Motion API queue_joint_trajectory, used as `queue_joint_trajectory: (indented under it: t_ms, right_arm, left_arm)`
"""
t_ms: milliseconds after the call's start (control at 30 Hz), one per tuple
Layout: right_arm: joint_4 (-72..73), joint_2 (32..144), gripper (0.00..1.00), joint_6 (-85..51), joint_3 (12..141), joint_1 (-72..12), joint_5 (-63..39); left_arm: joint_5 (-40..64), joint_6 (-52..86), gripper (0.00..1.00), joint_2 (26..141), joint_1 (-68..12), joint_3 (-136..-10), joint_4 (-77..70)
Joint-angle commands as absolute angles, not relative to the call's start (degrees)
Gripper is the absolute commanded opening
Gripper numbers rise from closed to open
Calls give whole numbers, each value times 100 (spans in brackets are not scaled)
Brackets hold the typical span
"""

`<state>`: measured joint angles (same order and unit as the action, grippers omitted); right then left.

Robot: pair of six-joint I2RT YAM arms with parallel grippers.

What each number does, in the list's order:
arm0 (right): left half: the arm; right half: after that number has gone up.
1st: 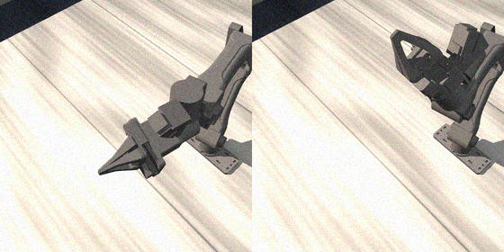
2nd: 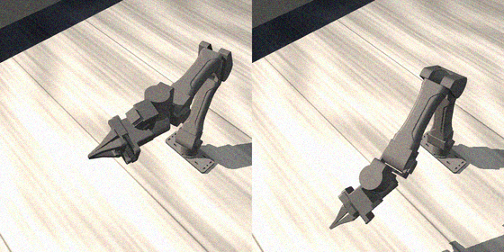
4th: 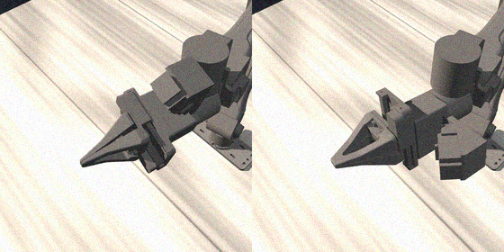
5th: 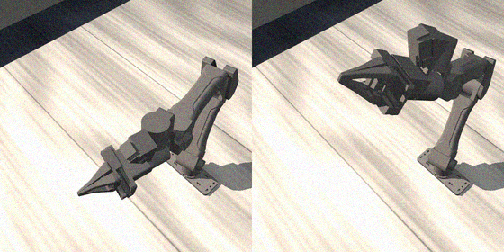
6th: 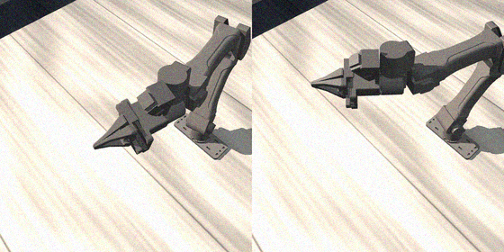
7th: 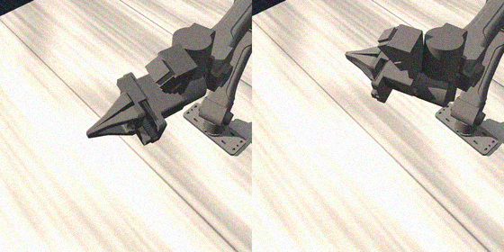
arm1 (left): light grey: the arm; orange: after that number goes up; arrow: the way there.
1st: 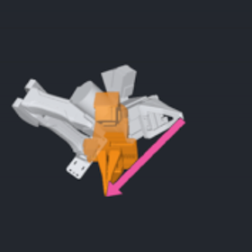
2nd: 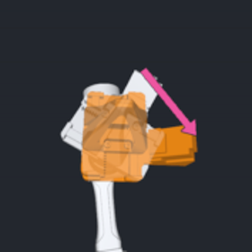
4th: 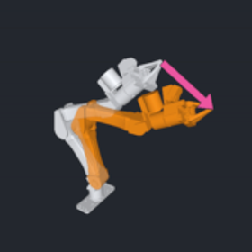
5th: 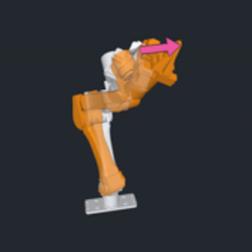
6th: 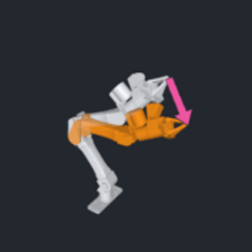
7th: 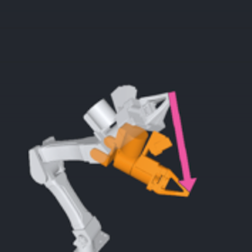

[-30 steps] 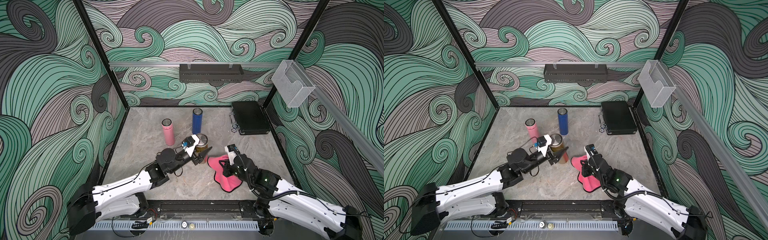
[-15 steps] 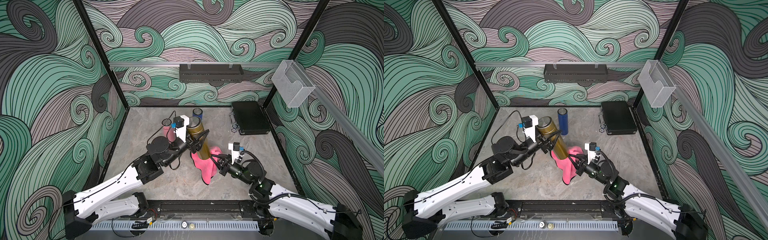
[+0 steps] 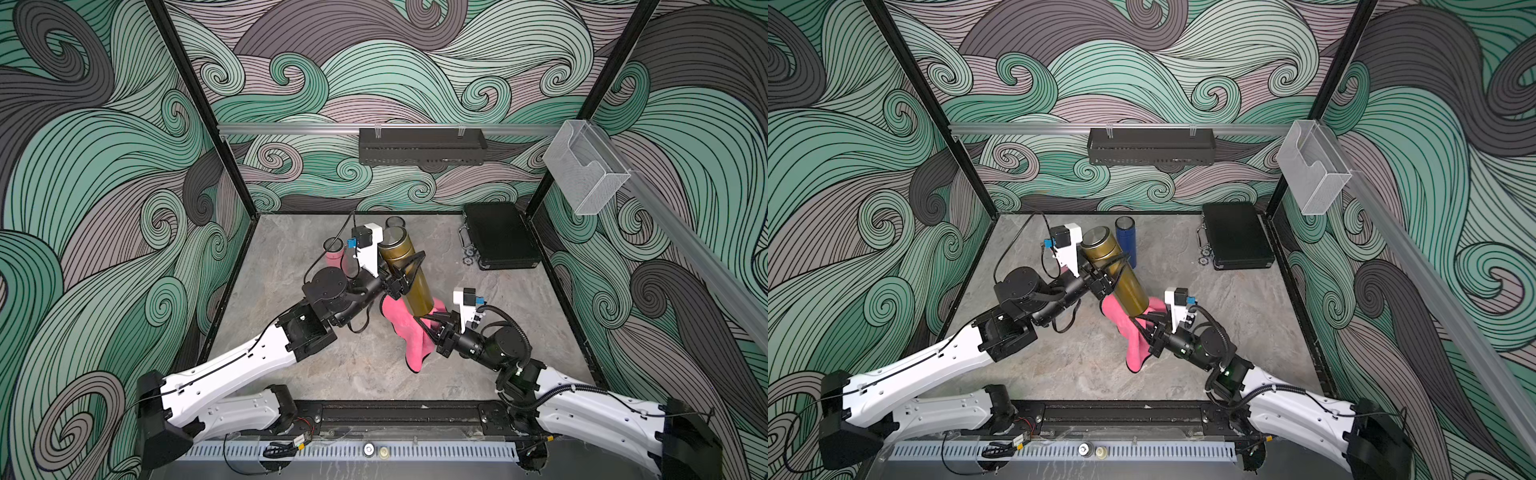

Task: Wipe the surface of the thermos
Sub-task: Wipe the dirt from the surface of the thermos.

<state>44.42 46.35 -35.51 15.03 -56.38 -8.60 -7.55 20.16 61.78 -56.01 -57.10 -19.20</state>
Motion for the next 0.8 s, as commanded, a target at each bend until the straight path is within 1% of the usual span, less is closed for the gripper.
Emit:
queue_joint_trajectory:
  t_ms: [0,67,167,233,367,467,567,667,767]
  right_arm:
    - [5062,4618,0,-3113,1916,-5981,-897]
    - [4968,4467,0,-3088,1882,-5977,-686]
    - [4114,3912,0,-2937,1928,-5876,-172]
    - [3648,3604,0,-2942,1914,-5749,111]
    - [3050,3380,0,-3053,1915,-5412,227]
    - [3068,3663,0,-3092,2024,-5366,93]
    - [3753,4285,0,-3256,2108,-5433,-447]
    - [4308,4762,0,-3331,2238,-5700,-619]
    - [4201,4860,0,-3145,2487,-6069,-488]
  left_arm:
    - [-548,2122,0,6310,-5625,-5908,-1945]
    - [-697,2092,0,6289,-5623,-5847,-1932]
    - [-931,2128,0,6135,-5623,-5661,-1974]
    - [-904,2118,0,6012,-5624,-5563,-2015]
    - [-692,2097,0,5839,-5624,-5608,-1800]
    - [-467,2092,0,5823,-5625,-5680,-1633]
    - [-372,2061,0,5858,-5621,-5642,-1778]
    - [-377,1957,0,5880,-5625,-5574,-1962]
    - [-456,1858,0,5893,-5624,-5537,-2029]
